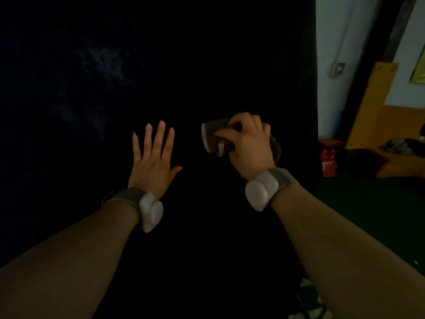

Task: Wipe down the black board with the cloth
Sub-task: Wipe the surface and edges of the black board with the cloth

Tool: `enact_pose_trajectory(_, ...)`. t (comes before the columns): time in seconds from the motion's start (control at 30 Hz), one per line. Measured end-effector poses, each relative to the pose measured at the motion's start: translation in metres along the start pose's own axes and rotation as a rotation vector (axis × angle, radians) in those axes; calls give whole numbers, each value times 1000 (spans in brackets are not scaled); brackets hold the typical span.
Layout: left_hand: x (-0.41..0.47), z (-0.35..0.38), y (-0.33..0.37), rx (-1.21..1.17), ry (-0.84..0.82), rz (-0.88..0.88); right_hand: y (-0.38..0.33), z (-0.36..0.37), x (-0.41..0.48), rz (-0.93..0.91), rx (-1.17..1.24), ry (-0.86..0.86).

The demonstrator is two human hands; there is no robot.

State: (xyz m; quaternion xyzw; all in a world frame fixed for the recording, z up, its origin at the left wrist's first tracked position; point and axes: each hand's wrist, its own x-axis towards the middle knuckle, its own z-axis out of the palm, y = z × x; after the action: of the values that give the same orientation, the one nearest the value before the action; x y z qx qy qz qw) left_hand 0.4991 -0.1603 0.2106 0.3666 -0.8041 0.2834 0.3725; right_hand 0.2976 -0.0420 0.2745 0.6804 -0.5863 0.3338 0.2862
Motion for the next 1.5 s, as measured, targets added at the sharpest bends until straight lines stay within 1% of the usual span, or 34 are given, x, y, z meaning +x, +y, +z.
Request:
enact_pose_trajectory(0.03, 0, 1, 1, -4, 4, -6, 0, 1, 4, 8, -24, 14)
enact_pose_trajectory(0.13, -2, 2, 1, -13, 5, -11, 1, 17, 2, 7, -60, -27)
enact_pose_trajectory(0.27, -3, 2, 3, -8, 0, -12, 1, 41, -19, -15, -33, -34)
enact_pose_trajectory(0.4, -13, 5, 10, -15, 14, -44, 2, 66, -51, -48, -75, -103)
enact_pose_trajectory(0.43, -18, 8, 12, -18, 12, -42, -1, 71, -58, -24, -65, -99)
enact_pose_trajectory(0.5, -30, 13, 15, -12, -5, -32, -6, 76, -71, 16, -27, -36)
enact_pose_trajectory(0.53, -37, 15, 16, -2, -20, -25, -6, 80, -77, 18, -36, -49)
enact_pose_trajectory(0.6, -50, 20, 19, 19, -53, -8, -2, 89, -91, -25, -87, -230)
enact_pose_trajectory(0.63, -54, 22, 20, 23, -65, 0, 1, 92, -99, -53, -100, -282)
enact_pose_trajectory(0.8, -65, 32, 25, 66, -105, -14, 15, 98, -114, -140, -99, -411)
enact_pose_trajectory(0.87, -63, 36, 25, 77, -103, -29, 13, 87, -107, -160, -87, -367)
enact_pose_trajectory(0.9, -62, 38, 25, 76, -101, -37, 11, 77, -103, -133, -46, -302)
enact_pose_trajectory(1.0, -62, 41, 24, 64, -78, -42, 3, 50, -82, -45, 62, -20)
enact_pose_trajectory(1.07, -63, 44, 25, 55, -72, -38, -1, 41, -64, -27, 42, 61)
enact_pose_trajectory(1.2, -66, 44, 22, 61, -56, -24, -2, 56, -48, 19, -108, -32)
enact_pose_trajectory(1.3, -68, 43, 21, 64, -48, -23, -6, 75, -61, 39, -114, -26)
enact_pose_trajectory(1.4, -76, 45, 24, 57, -48, -16, -8, 87, -74, 21, -78, -18)
enact_pose_trajectory(1.5, -90, 50, 26, 47, -53, -16, -5, 101, -89, -16, -78, -75)
